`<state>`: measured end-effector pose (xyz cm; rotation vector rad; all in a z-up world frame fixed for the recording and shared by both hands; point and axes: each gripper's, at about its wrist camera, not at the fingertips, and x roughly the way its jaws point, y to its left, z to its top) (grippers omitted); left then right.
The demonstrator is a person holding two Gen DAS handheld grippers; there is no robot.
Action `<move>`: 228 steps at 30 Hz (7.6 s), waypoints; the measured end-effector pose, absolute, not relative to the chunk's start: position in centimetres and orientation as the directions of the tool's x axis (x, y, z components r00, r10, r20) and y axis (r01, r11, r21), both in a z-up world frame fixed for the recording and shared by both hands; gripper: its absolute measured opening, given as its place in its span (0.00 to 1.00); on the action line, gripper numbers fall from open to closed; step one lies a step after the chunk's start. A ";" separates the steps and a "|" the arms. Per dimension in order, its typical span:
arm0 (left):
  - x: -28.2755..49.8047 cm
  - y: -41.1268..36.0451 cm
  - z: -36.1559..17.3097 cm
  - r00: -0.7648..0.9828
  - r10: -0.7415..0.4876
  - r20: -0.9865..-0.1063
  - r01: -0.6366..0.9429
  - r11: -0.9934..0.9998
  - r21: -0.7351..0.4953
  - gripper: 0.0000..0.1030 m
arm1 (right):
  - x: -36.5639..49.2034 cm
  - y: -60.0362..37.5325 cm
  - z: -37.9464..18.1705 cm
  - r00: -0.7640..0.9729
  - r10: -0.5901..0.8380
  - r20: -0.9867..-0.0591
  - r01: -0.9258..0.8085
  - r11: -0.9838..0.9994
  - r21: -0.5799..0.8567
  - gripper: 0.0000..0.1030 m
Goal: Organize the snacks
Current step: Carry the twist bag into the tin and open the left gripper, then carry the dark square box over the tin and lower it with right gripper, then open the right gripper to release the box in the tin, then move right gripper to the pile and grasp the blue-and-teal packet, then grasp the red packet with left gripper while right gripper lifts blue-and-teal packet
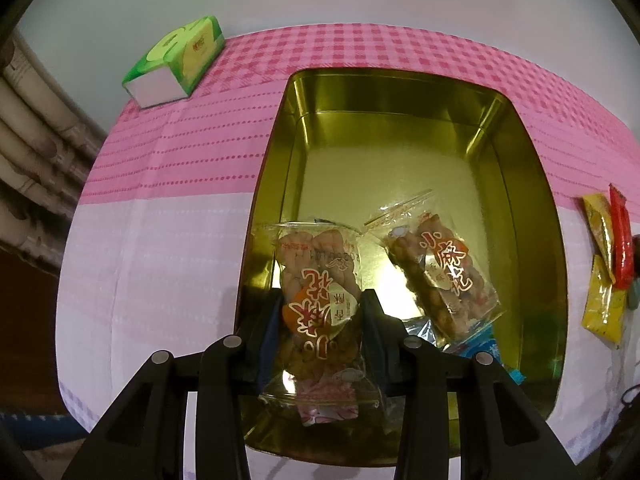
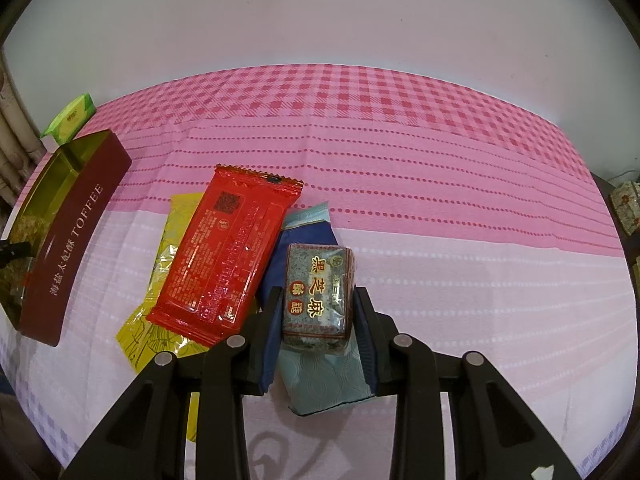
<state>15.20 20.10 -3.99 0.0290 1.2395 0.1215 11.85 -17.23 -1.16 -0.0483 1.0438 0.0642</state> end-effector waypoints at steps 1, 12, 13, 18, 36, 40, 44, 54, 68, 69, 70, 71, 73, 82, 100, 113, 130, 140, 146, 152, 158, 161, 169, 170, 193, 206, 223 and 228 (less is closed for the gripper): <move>15.2 20.1 -4.0 0.319 0.110 -0.941 -0.075 0.993 0.091 0.39 | 11.9 -17.2 -1.2 0.501 0.030 -0.865 -0.074 0.997 -0.008 0.29; 15.3 20.1 -4.0 0.314 0.119 -0.942 -0.093 0.991 0.094 0.42 | 11.9 -17.2 -1.1 0.496 0.015 -0.868 -0.055 0.998 -0.014 0.28; 15.2 20.0 -4.0 0.317 0.120 -0.941 -0.090 0.991 0.096 0.43 | 11.9 -17.2 -1.1 0.496 0.012 -0.868 -0.052 0.998 -0.016 0.28; 14.8 19.8 -3.4 0.342 0.101 -0.934 -0.075 0.994 0.080 0.59 | 11.8 -17.1 -0.9 0.495 0.004 -0.869 -0.043 0.999 -0.020 0.28; 10.8 22.0 0.5 0.460 0.095 -0.883 -0.148 0.989 0.030 0.64 | 10.3 -13.5 3.1 0.548 0.036 -0.836 -0.076 0.997 -0.007 0.28; 9.1 23.2 0.5 0.461 0.115 -0.880 -0.196 0.980 0.026 0.65 | 9.8 -10.8 4.2 0.554 0.074 -0.829 -0.120 0.993 0.009 0.28; 7.5 24.2 0.6 0.463 0.140 -0.875 -0.227 0.973 0.035 0.65 | 9.3 -7.8 5.0 0.552 0.119 -0.825 -0.162 0.986 0.034 0.28; 4.2 26.3 -0.1 0.444 0.163 -0.881 -0.258 0.965 0.048 0.65 | 8.1 0.3 5.6 0.531 0.203 -0.822 -0.287 0.957 0.051 0.28; 3.7 28.4 -0.3 0.426 0.179 -0.887 -0.297 0.954 0.049 0.66 | 7.3 8.2 3.7 0.492 0.214 -0.844 -0.384 0.923 0.011 0.28; 3.7 28.5 -0.3 0.426 0.179 -0.887 -0.300 0.953 0.048 0.66 | 7.3 8.7 3.4 0.486 0.213 -0.848 -0.391 0.920 0.007 0.28; 3.7 28.5 -0.3 0.426 0.180 -0.887 -0.302 0.952 0.048 0.66 | 7.3 9.0 3.2 0.484 0.211 -0.849 -0.396 0.918 0.002 0.28; 3.7 28.6 -0.2 0.428 0.180 -0.886 -0.304 0.951 0.046 0.66 | 7.3 9.4 3.0 0.482 0.207 -0.851 -0.403 0.915 -0.005 0.28; 3.7 28.8 -0.2 0.430 0.172 -0.886 -0.308 0.951 0.035 0.66 | 7.3 9.8 2.7 0.475 0.209 -0.855 -0.410 0.912 -0.005 0.28; 3.9 29.2 -0.5 0.421 0.167 -0.892 -0.312 0.950 0.030 0.66 | 7.6 11.3 1.4 0.455 0.194 -0.869 -0.429 0.903 -0.023 0.28; 4.1 28.7 -0.8 0.417 0.165 -0.894 -0.300 0.953 0.036 0.67 | 8.1 11.8 -0.2 0.420 0.184 -0.889 -0.416 0.909 -0.009 0.30; 4.0 28.4 -1.0 0.411 0.182 -0.893 -0.305 0.951 0.053 0.67 | 7.4 11.5 0.7 0.431 0.201 -0.880 -0.428 0.904 -0.002 0.44; 3.8 28.2 -0.8 0.411 0.191 -0.891 -0.304 0.951 0.063 0.68 | 7.2 2.0 4.0 0.519 0.140 -0.843 -0.272 0.962 -0.008 0.46; 3.7 27.8 -0.4 0.421 0.203 -0.884 -0.311 0.948 0.070 0.68 | 9.1 -10.0 3.9 0.528 -0.016 -0.849 -0.114 0.989 -0.090 0.46; 3.7 26.5 0.3 0.431 0.220 -0.875 -0.303 0.949 0.089 0.68 | 10.3 -15.4 1.7 0.477 -0.028 -0.878 -0.100 0.991 -0.086 0.46; 3.1 24.0 1.3 0.431 0.167 -0.887 -0.279 0.959 0.046 0.68 | 10.6 -17.4 -0.2 0.447 -0.010 -0.895 -0.132 0.988 -0.077 0.52; 3.0 19.8 2.2 0.426 0.116 -0.897 -0.214 0.977 0.025 0.69 | 11.2 -17.8 -1.3 0.451 0.029 -0.892 -0.168 0.984 -0.053 0.61; 3.1 17.3 2.7 0.429 0.087 -0.899 -0.174 0.985 0.012 0.69 | 11.4 -18.0 -1.7 0.451 0.056 -0.891 -0.185 0.982 -0.032 0.61; 4.6 10.4 2.2 0.394 0.007 -0.919 -0.058 0.998 -0.017 0.69 | 11.6 -18.1 -2.7 0.440 0.099 -0.893 -0.234 0.972 -0.007 0.55; 4.8 9.5 2.1 0.390 0.002 -0.921 -0.040 0.999 -0.014 0.69 | 11.5 -18.0 -2.7 0.445 0.096 -0.890 -0.243 0.970 -0.016 0.52; 11.4 -3.2 -1.9 0.244 -0.226 -0.943 -0.026 0.971 -0.239 0.69 | 7.0 -24.2 -2.7 0.531 0.066 -0.845 -0.145 0.989 -0.014 0.47; 15.0 -9.3 -1.5 0.343 -0.109 -0.933 0.072 0.993 -0.090 0.69 | 6.4 -26.5 -2.7 0.548 0.026 -0.836 -0.081 0.996 -0.023 0.47; 18.4 -15.3 -5.7 0.312 0.050 -0.949 0.077 0.994 0.077 0.67 | 5.5 -28.6 -2.8 0.574 0.016 -0.819 -0.051 0.999 -0.016 0.48; 18.7 -15.3 -6.4 0.312 0.066 -0.948 0.070 0.993 0.092 0.60 | 5.4 -28.8 -2.8 0.577 0.018 -0.816 -0.050 0.999 -0.013 0.48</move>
